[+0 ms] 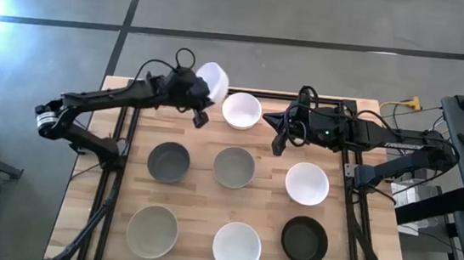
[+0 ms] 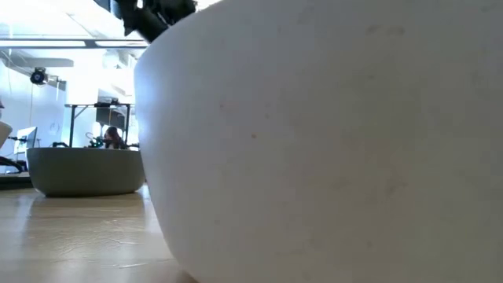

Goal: Nest bowls inside each other
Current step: Stack the white bowl on the other white bowl

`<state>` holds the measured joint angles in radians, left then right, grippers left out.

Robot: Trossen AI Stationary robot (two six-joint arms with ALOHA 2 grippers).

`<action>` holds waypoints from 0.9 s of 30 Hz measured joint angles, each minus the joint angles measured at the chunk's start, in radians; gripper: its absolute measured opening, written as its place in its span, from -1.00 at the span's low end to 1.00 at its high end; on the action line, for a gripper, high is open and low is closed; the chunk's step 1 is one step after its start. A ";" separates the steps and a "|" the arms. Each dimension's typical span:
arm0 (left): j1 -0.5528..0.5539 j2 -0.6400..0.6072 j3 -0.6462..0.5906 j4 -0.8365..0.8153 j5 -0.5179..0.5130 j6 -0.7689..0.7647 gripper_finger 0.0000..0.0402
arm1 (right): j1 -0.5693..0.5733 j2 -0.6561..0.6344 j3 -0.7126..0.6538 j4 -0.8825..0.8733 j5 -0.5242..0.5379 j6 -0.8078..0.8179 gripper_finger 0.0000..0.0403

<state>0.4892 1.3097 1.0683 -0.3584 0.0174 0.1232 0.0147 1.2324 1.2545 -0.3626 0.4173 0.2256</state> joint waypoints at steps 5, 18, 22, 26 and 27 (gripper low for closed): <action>-0.066 0.053 0.000 -0.001 -0.013 0.110 -1.00 | 0.000 0.000 0.000 -0.001 0.002 -0.001 -0.91; -0.095 0.438 0.442 -0.328 -0.080 0.249 -1.00 | 0.000 -0.020 0.000 -0.089 0.002 0.002 -0.91; -0.093 0.558 0.586 -0.445 -0.080 0.280 -1.00 | 0.000 -0.043 0.000 -0.103 0.002 0.010 -0.91; -0.093 0.655 0.692 -0.509 -0.079 0.283 -1.00 | 0.000 -0.067 0.000 -0.146 0.003 0.010 -0.91; -0.093 0.677 0.714 -0.520 -0.078 0.283 -1.00 | 0.000 -0.072 0.000 -0.167 0.007 0.010 -0.91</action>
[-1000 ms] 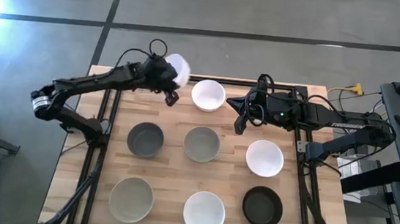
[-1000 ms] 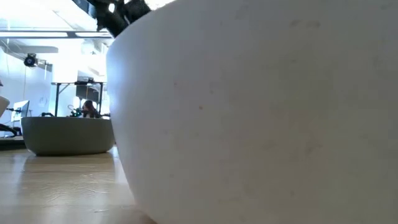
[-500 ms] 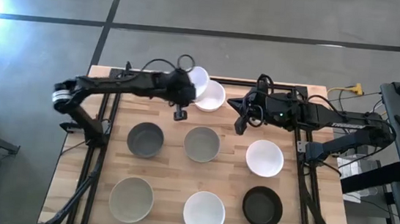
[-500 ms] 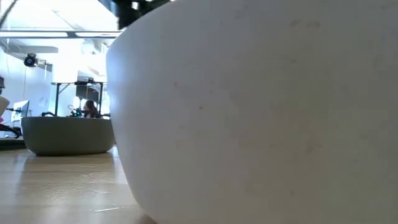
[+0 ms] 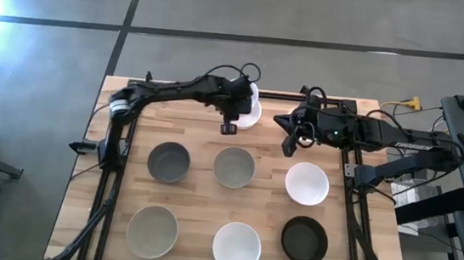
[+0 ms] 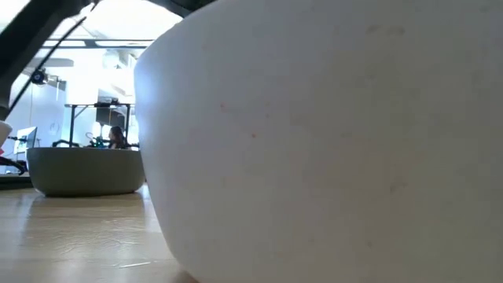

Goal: Nest bowls inside each other
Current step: Stack the white bowl on the other white bowl

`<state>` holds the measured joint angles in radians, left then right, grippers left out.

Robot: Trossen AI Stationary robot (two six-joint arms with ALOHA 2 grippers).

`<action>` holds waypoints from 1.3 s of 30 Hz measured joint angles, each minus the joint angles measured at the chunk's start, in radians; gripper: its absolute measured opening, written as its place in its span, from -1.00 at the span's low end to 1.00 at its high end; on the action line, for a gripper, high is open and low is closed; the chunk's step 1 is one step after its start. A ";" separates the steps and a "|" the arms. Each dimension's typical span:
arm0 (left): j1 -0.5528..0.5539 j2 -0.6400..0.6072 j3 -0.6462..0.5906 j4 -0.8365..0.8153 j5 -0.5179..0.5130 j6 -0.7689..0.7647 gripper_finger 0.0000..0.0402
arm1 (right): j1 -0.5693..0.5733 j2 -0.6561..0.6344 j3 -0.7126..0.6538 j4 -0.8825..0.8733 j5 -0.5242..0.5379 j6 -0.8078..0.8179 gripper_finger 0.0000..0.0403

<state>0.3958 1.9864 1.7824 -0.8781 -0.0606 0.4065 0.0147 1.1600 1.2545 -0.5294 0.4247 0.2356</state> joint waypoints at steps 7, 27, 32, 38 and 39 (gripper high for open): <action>-0.002 0.097 0.099 -0.056 0.006 0.000 -1.00 | -0.001 -0.032 -0.011 -0.126 0.049 0.072 -0.91; -0.016 0.152 0.099 -0.038 0.029 -0.025 -0.95 | 0.000 -0.041 -0.025 -0.126 0.048 0.087 -0.91; -0.016 0.152 0.098 -0.038 0.029 -0.057 -0.70 | 0.000 -0.041 -0.025 -0.126 0.048 0.087 -0.91; -0.018 0.150 0.098 -0.050 0.029 -0.082 -0.41 | 0.000 -0.041 -0.025 -0.126 0.048 0.087 -0.91; -0.018 0.148 0.100 -0.053 0.031 -0.094 -0.37 | 0.000 -0.041 -0.025 -0.125 0.048 0.087 -0.91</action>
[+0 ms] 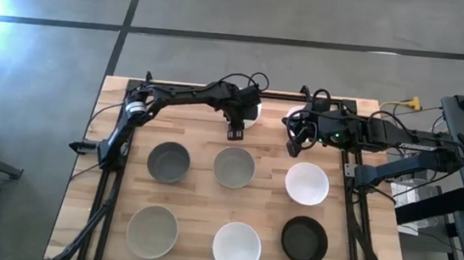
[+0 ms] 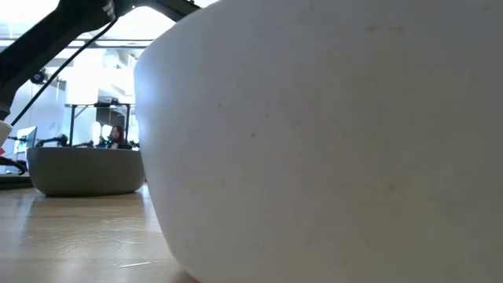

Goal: Nest bowls inside each other
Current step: Stack the white bowl on the other white bowl

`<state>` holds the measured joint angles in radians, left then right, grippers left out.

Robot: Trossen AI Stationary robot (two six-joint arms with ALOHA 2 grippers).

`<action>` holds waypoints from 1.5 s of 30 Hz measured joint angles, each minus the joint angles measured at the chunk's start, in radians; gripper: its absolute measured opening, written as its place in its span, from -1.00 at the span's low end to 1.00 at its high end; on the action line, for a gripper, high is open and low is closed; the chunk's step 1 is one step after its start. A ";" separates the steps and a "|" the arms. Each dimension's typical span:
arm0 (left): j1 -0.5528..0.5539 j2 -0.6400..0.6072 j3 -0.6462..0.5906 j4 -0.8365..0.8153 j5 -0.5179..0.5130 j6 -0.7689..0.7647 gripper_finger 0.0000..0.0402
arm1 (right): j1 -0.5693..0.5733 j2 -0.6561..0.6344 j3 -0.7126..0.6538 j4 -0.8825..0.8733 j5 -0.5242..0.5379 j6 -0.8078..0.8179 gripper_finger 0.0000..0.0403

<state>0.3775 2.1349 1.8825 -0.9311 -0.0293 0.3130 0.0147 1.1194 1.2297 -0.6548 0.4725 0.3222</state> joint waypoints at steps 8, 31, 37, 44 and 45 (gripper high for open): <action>0.000 -0.058 0.018 -0.001 0.028 -0.100 -0.18 | 0.000 0.000 0.000 0.000 -0.001 0.011 -0.91; 0.000 -0.053 0.010 0.126 -0.081 -0.150 -1.00 | 0.000 0.000 -0.002 0.000 -0.004 0.011 -0.91; -0.004 -0.024 0.008 0.126 -0.105 -0.151 -1.00 | 0.000 0.000 -0.002 0.000 -0.004 0.016 -0.91; -0.018 0.005 -0.006 0.131 -0.110 -0.151 -1.00 | 0.000 0.000 -0.002 0.000 -0.004 0.018 -0.91; -0.020 0.005 -0.013 0.132 -0.110 -0.151 -1.00 | 0.000 0.000 -0.002 0.000 -0.004 0.018 -0.91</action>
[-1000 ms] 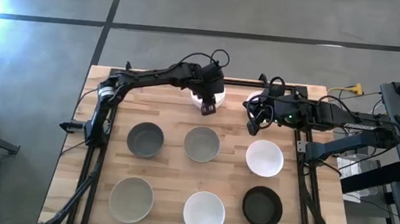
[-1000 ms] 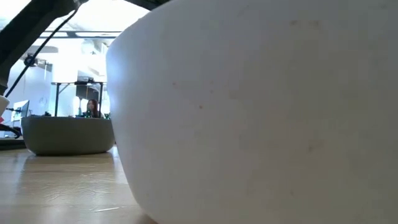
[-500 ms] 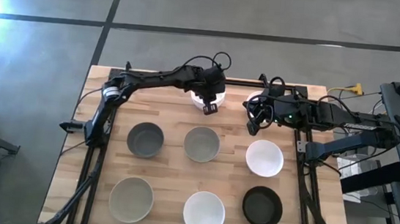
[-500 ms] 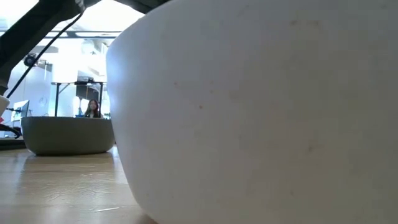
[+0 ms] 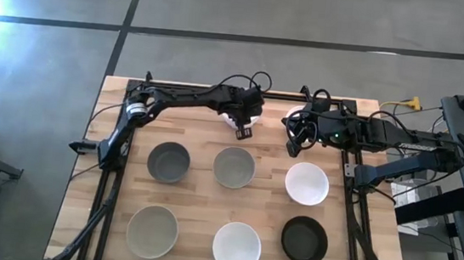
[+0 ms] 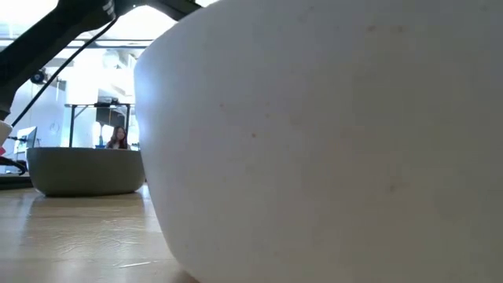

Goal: Nest bowls inside each other
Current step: Stack the white bowl on the other white bowl

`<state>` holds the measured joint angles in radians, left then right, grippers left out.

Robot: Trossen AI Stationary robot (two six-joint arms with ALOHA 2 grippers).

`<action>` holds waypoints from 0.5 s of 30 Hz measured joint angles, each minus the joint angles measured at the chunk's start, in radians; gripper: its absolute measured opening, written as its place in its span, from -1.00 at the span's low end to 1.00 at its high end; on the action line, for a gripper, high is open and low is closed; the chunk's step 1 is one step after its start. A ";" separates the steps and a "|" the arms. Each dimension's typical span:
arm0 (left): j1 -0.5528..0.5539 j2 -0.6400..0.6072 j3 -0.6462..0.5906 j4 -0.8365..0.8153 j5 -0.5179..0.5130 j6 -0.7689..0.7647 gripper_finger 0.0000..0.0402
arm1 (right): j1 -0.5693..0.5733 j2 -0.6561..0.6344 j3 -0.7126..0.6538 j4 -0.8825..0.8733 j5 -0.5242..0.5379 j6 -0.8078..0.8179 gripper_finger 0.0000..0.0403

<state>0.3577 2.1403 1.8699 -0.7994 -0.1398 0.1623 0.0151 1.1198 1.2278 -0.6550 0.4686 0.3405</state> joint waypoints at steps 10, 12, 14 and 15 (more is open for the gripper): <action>-0.008 0.001 -0.036 0.017 -0.031 0.000 -1.00 | 0.000 0.000 0.000 0.000 0.000 0.000 -0.91; -0.008 -0.003 -0.022 0.017 -0.052 0.000 -1.00 | 0.000 0.000 0.000 0.000 0.000 -0.001 -0.91; -0.008 -0.015 -0.004 0.020 -0.055 0.000 -1.00 | 0.000 0.000 0.000 0.000 0.001 -0.001 -0.91; -0.008 -0.027 0.003 0.027 -0.057 0.000 -1.00 | 0.000 0.000 0.000 -0.002 0.003 0.000 -0.91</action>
<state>0.3501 2.1135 1.8724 -0.7729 -0.1963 0.1622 0.0151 1.1198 1.2278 -0.6573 0.4720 0.3401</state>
